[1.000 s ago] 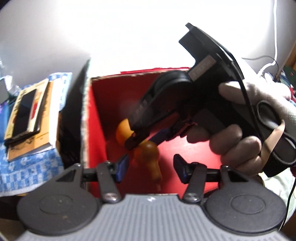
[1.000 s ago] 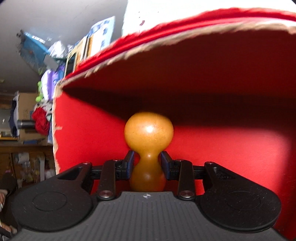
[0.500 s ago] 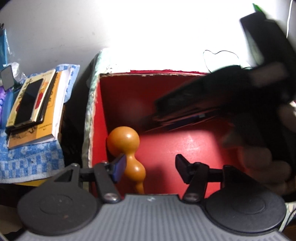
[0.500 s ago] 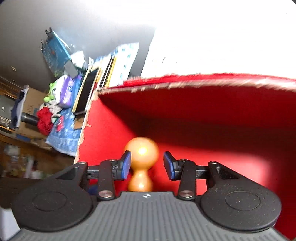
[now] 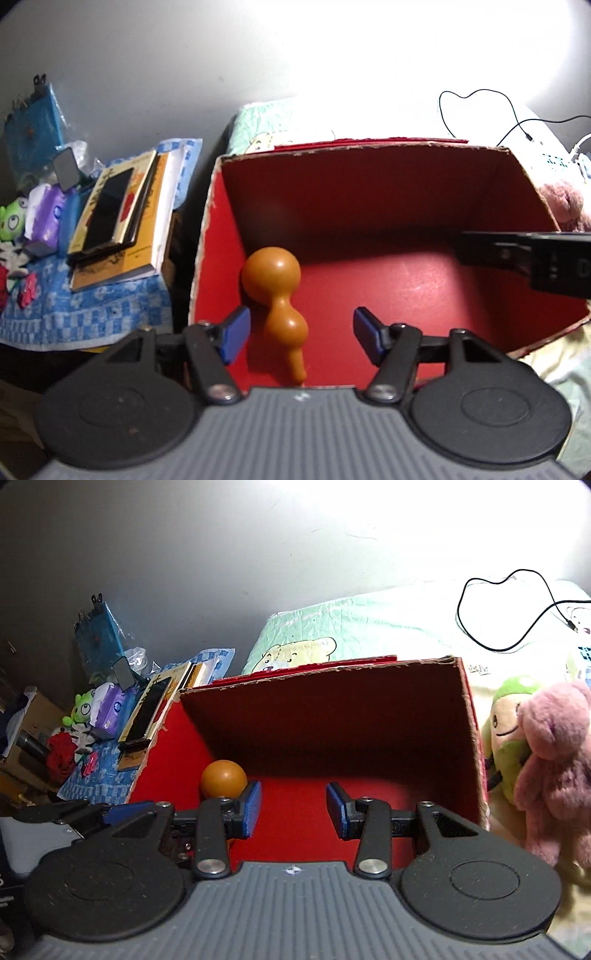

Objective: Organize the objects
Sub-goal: 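Withdraw the open right gripper from the red box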

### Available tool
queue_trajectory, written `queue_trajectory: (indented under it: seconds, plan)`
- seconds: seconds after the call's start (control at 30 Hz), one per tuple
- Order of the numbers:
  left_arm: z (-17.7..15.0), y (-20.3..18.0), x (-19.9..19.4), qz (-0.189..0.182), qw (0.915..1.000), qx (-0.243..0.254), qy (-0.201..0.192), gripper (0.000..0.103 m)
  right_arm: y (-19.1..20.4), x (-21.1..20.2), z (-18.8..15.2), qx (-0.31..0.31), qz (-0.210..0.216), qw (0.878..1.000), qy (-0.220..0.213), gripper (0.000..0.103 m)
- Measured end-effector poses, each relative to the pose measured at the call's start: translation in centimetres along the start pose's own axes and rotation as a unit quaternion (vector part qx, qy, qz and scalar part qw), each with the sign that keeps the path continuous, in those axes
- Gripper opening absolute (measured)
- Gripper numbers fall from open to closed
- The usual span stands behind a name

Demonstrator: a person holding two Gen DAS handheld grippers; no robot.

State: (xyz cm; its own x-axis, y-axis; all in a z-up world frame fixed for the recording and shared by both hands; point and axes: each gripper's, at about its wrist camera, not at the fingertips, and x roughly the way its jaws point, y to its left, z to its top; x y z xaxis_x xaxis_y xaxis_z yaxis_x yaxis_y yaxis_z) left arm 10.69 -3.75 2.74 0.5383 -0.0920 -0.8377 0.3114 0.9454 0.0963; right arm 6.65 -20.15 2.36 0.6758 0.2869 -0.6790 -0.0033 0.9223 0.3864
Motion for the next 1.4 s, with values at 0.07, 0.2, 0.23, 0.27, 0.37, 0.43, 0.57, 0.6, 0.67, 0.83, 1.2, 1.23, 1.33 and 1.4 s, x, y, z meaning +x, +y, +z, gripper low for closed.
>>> queue_trajectory:
  seconds: [0.07, 0.2, 0.23, 0.27, 0.37, 0.43, 0.57, 0.6, 0.67, 0.83, 1.2, 1.23, 1.33, 1.4]
  plan:
    - [-0.4, -0.5, -0.8, -0.003, 1.0000, -0.003, 0.001, 0.066, -0.5, -1.7, -0.7, 0.017, -0.010, 0.999, -0.041, 0.051]
    - [-1.1, -1.4, -2.2, -0.008, 0.9999, -0.011, 0.002, 0.066, -1.9, -5.1, -2.5, 0.044, 0.000, 0.993, -0.111, 0.060]
    - [-1.3, -1.4, -2.6, -0.015, 0.9997, -0.018, 0.002, 0.067, -1.9, -5.7, -2.8, 0.035, 0.000, 0.993, -0.109, 0.060]
    - [-1.5, -1.5, -2.8, -0.019, 0.9995, -0.026, 0.002, 0.067, -2.0, -6.2, -3.0, 0.026, -0.003, 0.994, -0.107, 0.060]
    - [-2.3, -2.1, -3.7, -0.021, 0.9990, -0.039, 0.000, 0.067, -2.3, -7.5, -3.9, 0.009, -0.005, 0.995, -0.095, 0.060]
    - [-2.8, -2.6, -4.2, -0.012, 0.9992, -0.039, -0.002, 0.069, -2.9, -8.3, -4.6, 0.015, 0.001, 0.996, -0.087, 0.060]
    - [-3.8, -3.8, -5.4, 0.000, 0.9993, -0.038, -0.008, 0.080, -4.2, -9.2, -5.6, 0.033, 0.010, 0.998, -0.060, 0.059]
    - [-4.0, -4.2, -5.8, 0.007, 0.9993, -0.034, -0.014, 0.083, -4.4, -9.4, -5.7, 0.035, 0.011, 0.998, -0.054, 0.059]
    - [-4.5, -5.0, -6.6, 0.021, 0.9990, -0.021, -0.033, 0.084, -4.5, -10.0, -6.5, 0.032, 0.010, 0.998, -0.046, 0.059]
    - [-5.6, -6.6, -7.3, -0.036, 0.9987, -0.005, -0.036, 0.084, -4.4, -10.5, -7.9, 0.019, -0.007, 0.999, -0.036, 0.050]
    - [-6.5, -6.5, -8.6, -0.096, 0.9897, -0.074, -0.076, 0.095, -5.2, -11.7, -8.8, 0.032, -0.044, 0.998, -0.035, 0.050]
    - [-6.8, -6.5, -8.5, -0.099, 0.9883, -0.083, -0.081, 0.095, -5.3, -11.8, -8.8, 0.034, -0.049, 0.998, -0.036, 0.050]
    - [-7.0, -7.2, -7.7, -0.104, 0.9890, -0.076, -0.072, 0.095, -5.5, -11.5, -9.1, 0.040, -0.071, 0.996, -0.026, 0.051]
    - [-7.1, -7.4, -7.1, -0.115, 0.9891, -0.065, -0.065, 0.092, -5.5, -11.6, -9.5, 0.038, -0.081, 0.996, -0.027, 0.051]
